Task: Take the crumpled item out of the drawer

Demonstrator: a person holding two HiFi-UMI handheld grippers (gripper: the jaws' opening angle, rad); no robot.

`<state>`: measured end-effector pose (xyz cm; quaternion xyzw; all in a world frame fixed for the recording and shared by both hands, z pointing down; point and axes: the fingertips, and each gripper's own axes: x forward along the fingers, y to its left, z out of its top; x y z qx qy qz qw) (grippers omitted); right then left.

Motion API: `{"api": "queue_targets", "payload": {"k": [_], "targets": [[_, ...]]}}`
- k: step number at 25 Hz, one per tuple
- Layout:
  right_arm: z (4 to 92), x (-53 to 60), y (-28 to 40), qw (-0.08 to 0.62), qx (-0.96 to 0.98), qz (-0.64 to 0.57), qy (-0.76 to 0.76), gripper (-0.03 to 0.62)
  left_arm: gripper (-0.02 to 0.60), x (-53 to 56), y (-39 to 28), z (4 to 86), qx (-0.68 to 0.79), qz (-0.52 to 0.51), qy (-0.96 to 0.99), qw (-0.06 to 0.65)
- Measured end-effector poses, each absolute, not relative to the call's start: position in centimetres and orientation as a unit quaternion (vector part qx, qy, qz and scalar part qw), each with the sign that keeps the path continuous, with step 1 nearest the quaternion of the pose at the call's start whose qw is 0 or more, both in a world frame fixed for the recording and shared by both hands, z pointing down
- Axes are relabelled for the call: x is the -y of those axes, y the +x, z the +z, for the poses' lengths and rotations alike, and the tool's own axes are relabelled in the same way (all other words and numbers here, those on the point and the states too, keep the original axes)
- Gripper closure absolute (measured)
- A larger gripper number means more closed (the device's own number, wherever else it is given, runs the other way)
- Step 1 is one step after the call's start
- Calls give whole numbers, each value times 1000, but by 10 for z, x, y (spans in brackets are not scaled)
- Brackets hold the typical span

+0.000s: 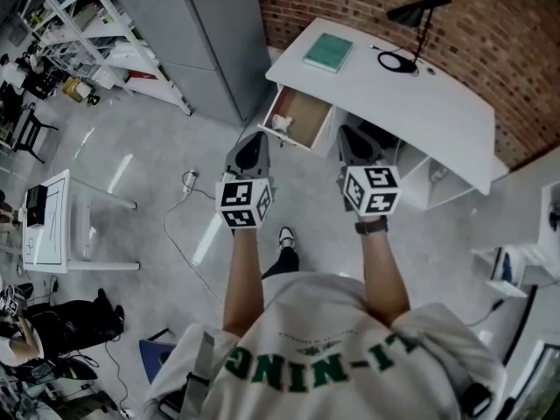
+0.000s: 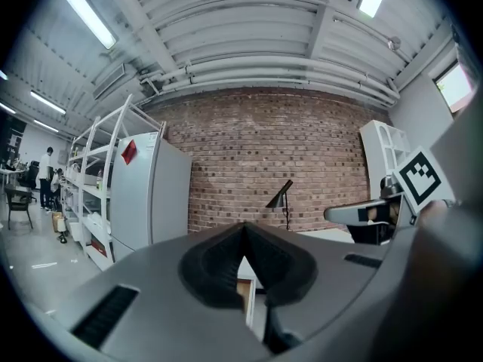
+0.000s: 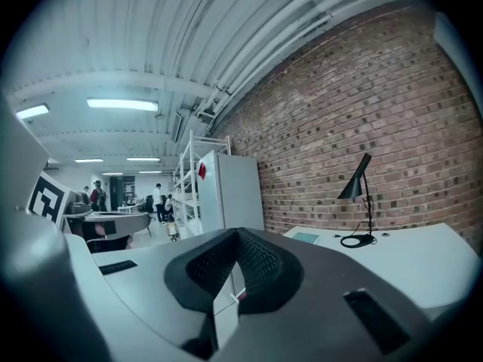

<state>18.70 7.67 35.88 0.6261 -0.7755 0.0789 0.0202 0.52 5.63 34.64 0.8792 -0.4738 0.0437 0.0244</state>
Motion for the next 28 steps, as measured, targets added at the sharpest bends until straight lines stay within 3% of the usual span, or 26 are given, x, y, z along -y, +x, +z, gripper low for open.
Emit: {"api": "queue_targets", "payload": {"k": [16, 28], "targets": [[395, 82, 130, 60, 775, 114, 619, 591, 584, 114, -17, 376, 427, 58, 901, 44], [441, 139, 118, 93, 792, 141, 587, 591, 584, 176, -16, 418, 436, 71, 895, 65]]}}
